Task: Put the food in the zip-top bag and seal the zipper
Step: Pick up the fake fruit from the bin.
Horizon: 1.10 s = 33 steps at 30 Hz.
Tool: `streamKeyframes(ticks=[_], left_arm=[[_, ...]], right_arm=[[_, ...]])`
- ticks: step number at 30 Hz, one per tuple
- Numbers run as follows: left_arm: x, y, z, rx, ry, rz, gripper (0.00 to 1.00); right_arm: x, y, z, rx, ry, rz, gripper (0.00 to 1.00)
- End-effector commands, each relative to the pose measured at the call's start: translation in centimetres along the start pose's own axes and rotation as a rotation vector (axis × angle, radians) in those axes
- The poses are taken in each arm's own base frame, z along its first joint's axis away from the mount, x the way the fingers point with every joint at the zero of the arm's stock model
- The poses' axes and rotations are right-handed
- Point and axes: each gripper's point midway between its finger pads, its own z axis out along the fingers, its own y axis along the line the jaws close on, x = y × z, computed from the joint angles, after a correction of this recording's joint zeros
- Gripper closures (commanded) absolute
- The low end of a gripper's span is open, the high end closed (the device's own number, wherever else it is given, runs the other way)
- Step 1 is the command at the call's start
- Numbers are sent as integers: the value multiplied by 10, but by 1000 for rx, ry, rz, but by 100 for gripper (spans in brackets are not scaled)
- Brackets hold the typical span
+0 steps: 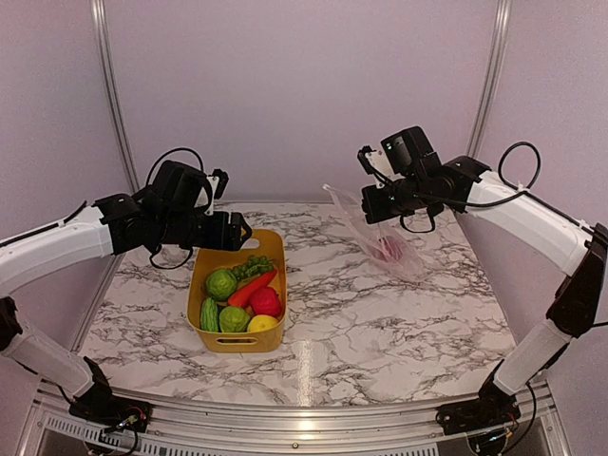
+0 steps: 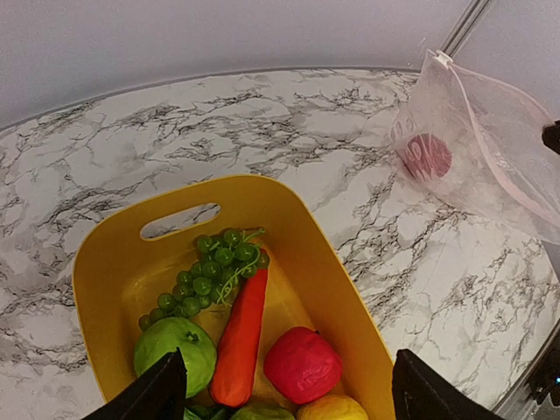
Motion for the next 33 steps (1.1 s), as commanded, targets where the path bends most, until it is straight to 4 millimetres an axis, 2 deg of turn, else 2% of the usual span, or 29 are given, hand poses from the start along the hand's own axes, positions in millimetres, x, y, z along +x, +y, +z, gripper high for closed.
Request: streamKeyframes(ticks=[1,10,14,21,27,33], left_arm=[[39,10,6,-42,200,117,18],[72,19,29,-96,344,90,20],[84,40,37,-219,408,105,21],[78,62,49,-348,425,276,12],[79,79,64,-426,495,483,12],[90,83,77,-434,573,564,12]], right_arm=[[-6,8,-6,-27,-7,-23,100],[-3,9,-6,-36,2,-33,100],[-1,10,-4,-40,7,-28,100],[5,11,-2,-52,12,-14,100],[5,14,-1,-67,9,1,100],[7,13,-1,-69,13,4,100]])
